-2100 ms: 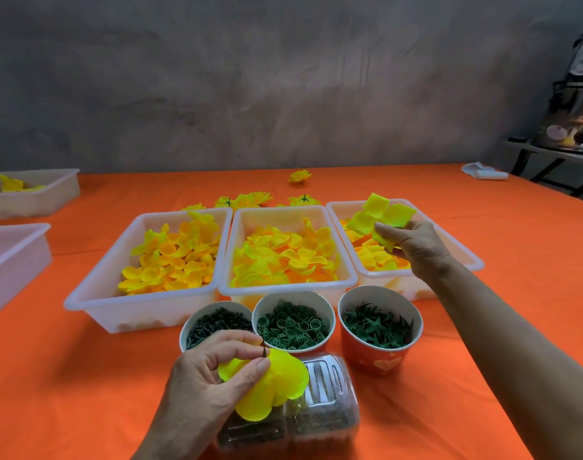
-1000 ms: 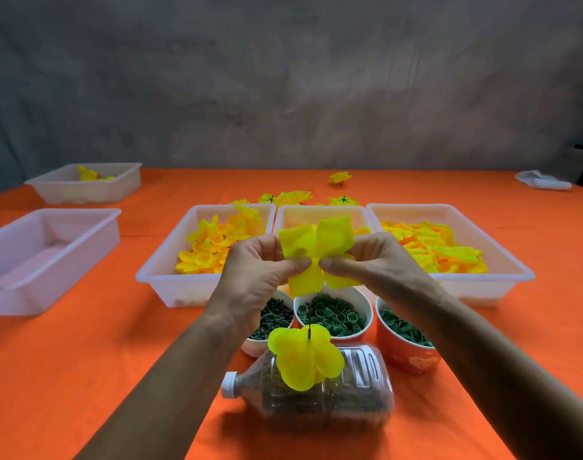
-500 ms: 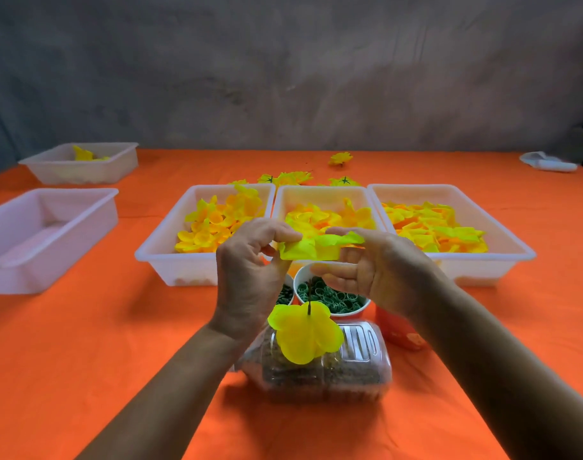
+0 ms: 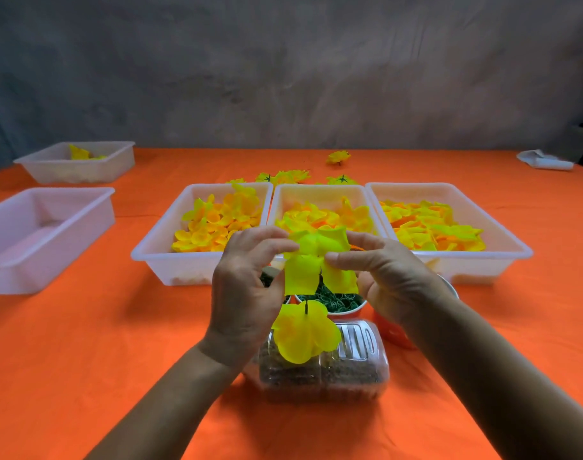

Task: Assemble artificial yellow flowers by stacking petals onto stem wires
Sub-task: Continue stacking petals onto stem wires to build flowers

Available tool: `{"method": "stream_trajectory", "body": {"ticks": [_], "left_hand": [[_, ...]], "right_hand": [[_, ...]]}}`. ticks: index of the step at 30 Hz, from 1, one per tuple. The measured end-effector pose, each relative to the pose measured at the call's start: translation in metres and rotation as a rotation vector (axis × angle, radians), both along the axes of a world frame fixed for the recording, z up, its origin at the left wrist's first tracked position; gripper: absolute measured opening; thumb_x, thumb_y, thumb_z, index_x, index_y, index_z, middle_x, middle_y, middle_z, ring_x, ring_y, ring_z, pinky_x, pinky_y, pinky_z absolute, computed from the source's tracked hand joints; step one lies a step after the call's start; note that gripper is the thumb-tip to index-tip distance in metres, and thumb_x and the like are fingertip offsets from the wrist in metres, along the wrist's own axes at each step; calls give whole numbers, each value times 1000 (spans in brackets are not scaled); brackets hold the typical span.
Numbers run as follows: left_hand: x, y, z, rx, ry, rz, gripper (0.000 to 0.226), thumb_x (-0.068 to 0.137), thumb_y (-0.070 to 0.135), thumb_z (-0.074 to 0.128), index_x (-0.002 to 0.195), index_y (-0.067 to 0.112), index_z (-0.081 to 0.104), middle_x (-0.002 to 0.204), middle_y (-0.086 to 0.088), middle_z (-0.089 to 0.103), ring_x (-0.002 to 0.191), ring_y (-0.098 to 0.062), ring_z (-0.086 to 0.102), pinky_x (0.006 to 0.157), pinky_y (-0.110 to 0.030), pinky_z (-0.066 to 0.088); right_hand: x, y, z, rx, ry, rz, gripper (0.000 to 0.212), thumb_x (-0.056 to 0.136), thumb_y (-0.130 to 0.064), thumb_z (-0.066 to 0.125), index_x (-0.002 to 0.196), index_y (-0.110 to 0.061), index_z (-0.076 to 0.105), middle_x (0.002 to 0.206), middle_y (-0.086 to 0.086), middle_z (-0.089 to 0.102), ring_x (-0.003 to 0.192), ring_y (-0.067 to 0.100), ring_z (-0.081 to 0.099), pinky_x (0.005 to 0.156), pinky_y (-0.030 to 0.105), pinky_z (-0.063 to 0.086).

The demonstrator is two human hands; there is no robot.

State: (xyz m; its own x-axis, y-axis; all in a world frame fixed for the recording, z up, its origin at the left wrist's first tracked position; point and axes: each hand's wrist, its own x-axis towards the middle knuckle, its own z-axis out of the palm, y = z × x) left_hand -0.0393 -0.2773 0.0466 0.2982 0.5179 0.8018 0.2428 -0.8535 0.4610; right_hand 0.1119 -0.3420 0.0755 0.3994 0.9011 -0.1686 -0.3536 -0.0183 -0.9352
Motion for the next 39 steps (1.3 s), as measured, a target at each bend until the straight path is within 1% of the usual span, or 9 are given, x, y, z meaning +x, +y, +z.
{"method": "stream_trajectory", "body": {"ticks": [3, 6, 9, 13, 18, 23, 32, 36, 39], "left_hand": [[-3, -5, 1, -370, -101, 11, 38, 77, -7, 67, 101, 21, 65, 99, 0, 61, 82, 1, 59, 67, -12, 48], [-6, -8, 7, -834, -290, -122, 15, 77, 39, 72, 80, 24, 68, 83, -5, 66, 66, -4, 58, 53, -19, 47], [-9, -11, 13, -1020, -189, -259, 73, 49, 78, 69, 79, 11, 72, 76, -12, 65, 69, -20, 53, 64, -37, 45], [-7, -17, 19, -1102, -179, -366, 49, 49, 42, 84, 86, 12, 76, 87, -15, 73, 84, -32, 66, 80, -51, 53], [-3, -14, 18, -1299, -336, -401, 34, 54, 19, 72, 85, 8, 73, 82, -12, 74, 71, -23, 71, 67, -35, 59], [-2, -18, 24, -1294, -283, -400, 24, 56, 22, 70, 79, 13, 70, 70, -4, 73, 58, -13, 69, 48, -24, 50], [-6, -20, 16, -1366, -181, -343, 24, 49, 25, 72, 69, 11, 75, 75, -9, 73, 73, -27, 64, 83, -45, 46], [-5, -17, 20, -1354, -220, -378, 25, 51, 21, 71, 73, 10, 69, 66, -7, 72, 53, -17, 66, 48, -24, 49], [-4, -15, 22, -1343, -220, -377, 37, 50, 23, 71, 84, 7, 69, 71, -9, 72, 58, -19, 67, 61, -32, 49]], "right_hand": [[1, -2, 1, -27, -56, -20, 61, 45, -1, 72, 104, -12, 59, 107, 8, 58, 113, 26, 56, 108, 40, 35], [-3, -4, 3, -29, -90, 15, 52, 48, -1, 73, 96, -17, 59, 103, 5, 62, 110, 20, 56, 100, 30, 36], [-6, -6, 4, -12, -116, 54, 49, 51, 1, 73, 95, -15, 61, 98, 9, 70, 98, 20, 66, 98, 35, 43], [-9, -7, 4, -3, -138, 97, 43, 64, 11, 70, 101, -10, 62, 100, 14, 69, 94, 26, 67, 101, 44, 45], [-7, -9, 10, -27, -135, 182, 55, 55, -8, 75, 107, -12, 58, 86, 3, 73, 74, 12, 71, 61, 29, 54], [-6, -10, 14, -46, -190, 197, 51, 48, -15, 76, 94, -17, 53, 87, 1, 73, 72, 14, 70, 64, 31, 54], [-9, -10, 2, -151, -180, 231, 57, 72, 2, 70, 126, 1, 52, 110, 19, 68, 101, 35, 66, 98, 53, 46], [-6, -7, 3, -103, -188, 215, 25, 72, 5, 69, 95, -3, 69, 98, 15, 73, 86, 29, 69, 88, 47, 51], [-3, -5, 5, -61, -185, 199, 14, 72, 5, 69, 63, -5, 69, 74, 4, 74, 69, 20, 70, 74, 38, 55]]}}
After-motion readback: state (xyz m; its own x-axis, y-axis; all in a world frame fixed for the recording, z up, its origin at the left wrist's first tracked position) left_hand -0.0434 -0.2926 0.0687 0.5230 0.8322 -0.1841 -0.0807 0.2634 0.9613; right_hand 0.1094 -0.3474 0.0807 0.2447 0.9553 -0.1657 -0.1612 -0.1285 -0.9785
